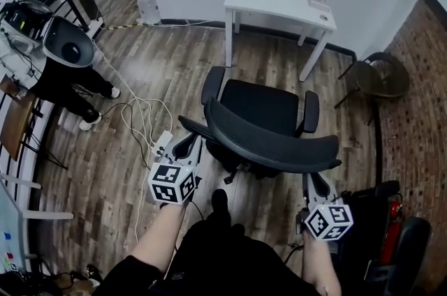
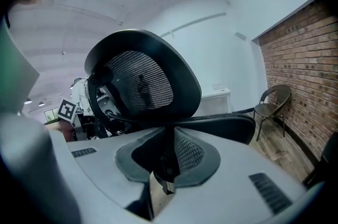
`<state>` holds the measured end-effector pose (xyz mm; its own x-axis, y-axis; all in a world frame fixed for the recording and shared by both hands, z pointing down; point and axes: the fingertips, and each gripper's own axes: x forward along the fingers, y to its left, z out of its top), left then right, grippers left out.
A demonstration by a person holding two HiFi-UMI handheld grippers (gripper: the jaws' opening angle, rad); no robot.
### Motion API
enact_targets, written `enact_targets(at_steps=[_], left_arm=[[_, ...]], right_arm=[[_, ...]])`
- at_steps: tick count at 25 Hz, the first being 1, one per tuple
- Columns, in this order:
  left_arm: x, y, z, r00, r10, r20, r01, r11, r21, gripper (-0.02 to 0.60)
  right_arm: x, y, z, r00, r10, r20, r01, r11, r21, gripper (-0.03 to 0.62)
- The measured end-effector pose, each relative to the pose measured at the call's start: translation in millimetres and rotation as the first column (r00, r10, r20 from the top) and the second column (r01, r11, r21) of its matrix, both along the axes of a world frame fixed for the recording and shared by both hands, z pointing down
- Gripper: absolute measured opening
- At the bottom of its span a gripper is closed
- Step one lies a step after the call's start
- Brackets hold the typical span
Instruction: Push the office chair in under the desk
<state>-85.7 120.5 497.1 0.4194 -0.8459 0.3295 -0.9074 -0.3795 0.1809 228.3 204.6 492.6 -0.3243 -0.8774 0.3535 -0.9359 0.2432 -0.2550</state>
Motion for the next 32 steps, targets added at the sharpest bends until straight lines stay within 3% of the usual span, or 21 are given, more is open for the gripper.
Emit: enact_targets(at_steps=[4, 8, 11, 12, 15, 19, 25, 32], left_arm=[[9, -24, 0, 0.999, 0.044, 0.009, -0.044, 0.999, -0.011, 0.023], [3, -48, 0, 0.999, 0.051, -0.001, -0.051, 0.999, -0.016, 0.032], [-11, -67, 0, 0.999, 0.046, -0.009, -0.047, 0.999, -0.015, 0.032], [-17, -73, 0, 0.999, 0.046, -0.008, -0.046, 0.999, -0.015, 0.032], [-36, -91, 0, 0.999, 0.043, -0.004, -0.043, 0.999, -0.014, 0.031], [-55, -117, 1, 0.999, 0.042, 0.018, -0.042, 0.999, -0.023, 0.027], [-75, -154, 0, 0.997, 0.06, 0.043, -0.059, 0.998, -0.012, 0.014], [-80, -185, -1, 0.997, 0.075, 0.032, -0.075, 0.997, -0.021, 0.011]], right_arm=[[5, -31, -2, 1.0, -0.004, -0.03, 0.004, 1.0, 0.006, 0.105], [8, -54, -5, 0.979, -0.015, -0.203, 0.02, 1.0, 0.023, 0.159], [17, -68, -12, 0.928, -0.003, -0.372, 0.018, 0.999, 0.036, 0.167], [20, -73, -16, 0.906, 0.0, -0.424, 0.02, 0.999, 0.043, 0.199], [13, -86, -19, 0.851, -0.074, -0.52, 0.119, 0.992, 0.052, 0.267], [-19, -90, -16, 0.844, -0.202, -0.498, 0.245, 0.969, 0.021, 0.267], [-60, -94, -19, 0.903, -0.192, -0.385, 0.224, 0.974, 0.038, 0.267], [-70, -106, -18, 0.904, -0.176, -0.389, 0.214, 0.975, 0.055, 0.265]])
